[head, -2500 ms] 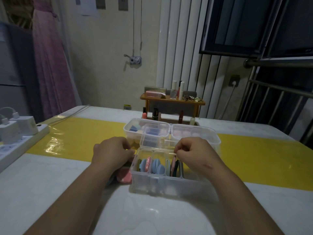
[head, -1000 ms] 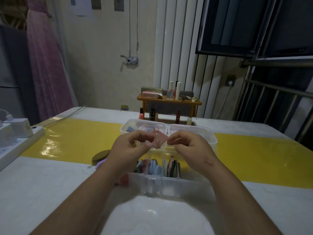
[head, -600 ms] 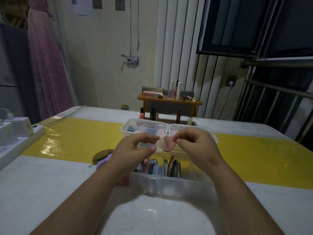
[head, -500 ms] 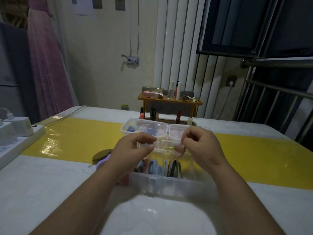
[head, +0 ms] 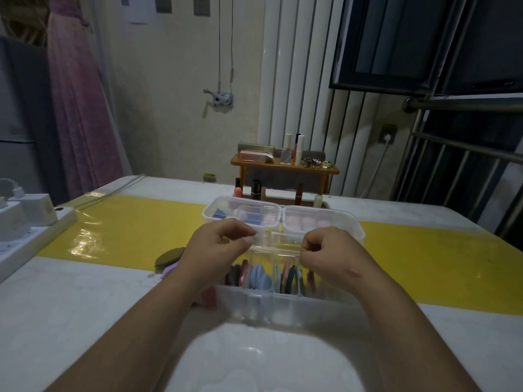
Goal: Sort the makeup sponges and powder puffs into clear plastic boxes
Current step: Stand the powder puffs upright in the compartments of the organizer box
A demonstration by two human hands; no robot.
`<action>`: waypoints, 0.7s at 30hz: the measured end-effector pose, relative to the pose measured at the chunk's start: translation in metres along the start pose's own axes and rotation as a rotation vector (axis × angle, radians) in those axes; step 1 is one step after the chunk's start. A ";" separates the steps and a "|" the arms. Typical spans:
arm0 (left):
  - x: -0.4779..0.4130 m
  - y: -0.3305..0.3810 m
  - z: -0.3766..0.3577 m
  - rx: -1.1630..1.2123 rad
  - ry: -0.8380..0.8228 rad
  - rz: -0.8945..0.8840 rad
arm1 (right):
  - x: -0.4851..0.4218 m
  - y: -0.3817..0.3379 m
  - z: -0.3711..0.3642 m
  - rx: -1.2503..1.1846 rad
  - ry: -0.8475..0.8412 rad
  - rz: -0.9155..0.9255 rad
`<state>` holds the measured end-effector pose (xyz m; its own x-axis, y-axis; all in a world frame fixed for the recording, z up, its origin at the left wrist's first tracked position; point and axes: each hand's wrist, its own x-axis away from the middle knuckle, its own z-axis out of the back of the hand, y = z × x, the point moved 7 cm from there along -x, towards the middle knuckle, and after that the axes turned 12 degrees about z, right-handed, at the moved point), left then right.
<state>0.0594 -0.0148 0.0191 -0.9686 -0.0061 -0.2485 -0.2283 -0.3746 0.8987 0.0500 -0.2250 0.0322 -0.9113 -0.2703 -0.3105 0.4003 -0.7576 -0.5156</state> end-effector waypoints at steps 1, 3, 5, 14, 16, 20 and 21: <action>0.000 0.000 0.000 0.001 0.003 0.000 | 0.000 0.000 -0.001 0.026 -0.014 0.001; 0.000 -0.001 0.001 0.005 0.008 0.005 | -0.001 0.000 -0.002 0.069 -0.040 -0.007; 0.000 -0.001 0.001 0.004 0.012 0.013 | 0.000 0.002 -0.004 0.097 -0.071 -0.021; -0.001 -0.001 0.005 0.036 0.036 0.041 | 0.001 -0.001 -0.008 0.165 -0.174 -0.068; -0.001 -0.002 0.007 0.042 0.055 0.043 | 0.001 0.001 -0.008 0.177 -0.178 -0.075; -0.004 -0.008 0.013 0.051 0.123 0.087 | 0.001 0.005 -0.008 0.216 -0.154 -0.088; -0.005 -0.012 0.017 0.056 0.152 0.115 | 0.000 0.006 -0.007 0.218 -0.148 -0.087</action>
<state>0.0652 0.0052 0.0156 -0.9634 -0.1877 -0.1913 -0.1264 -0.3109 0.9420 0.0528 -0.2251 0.0233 -0.9520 -0.2700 -0.1440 0.3040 -0.8876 -0.3460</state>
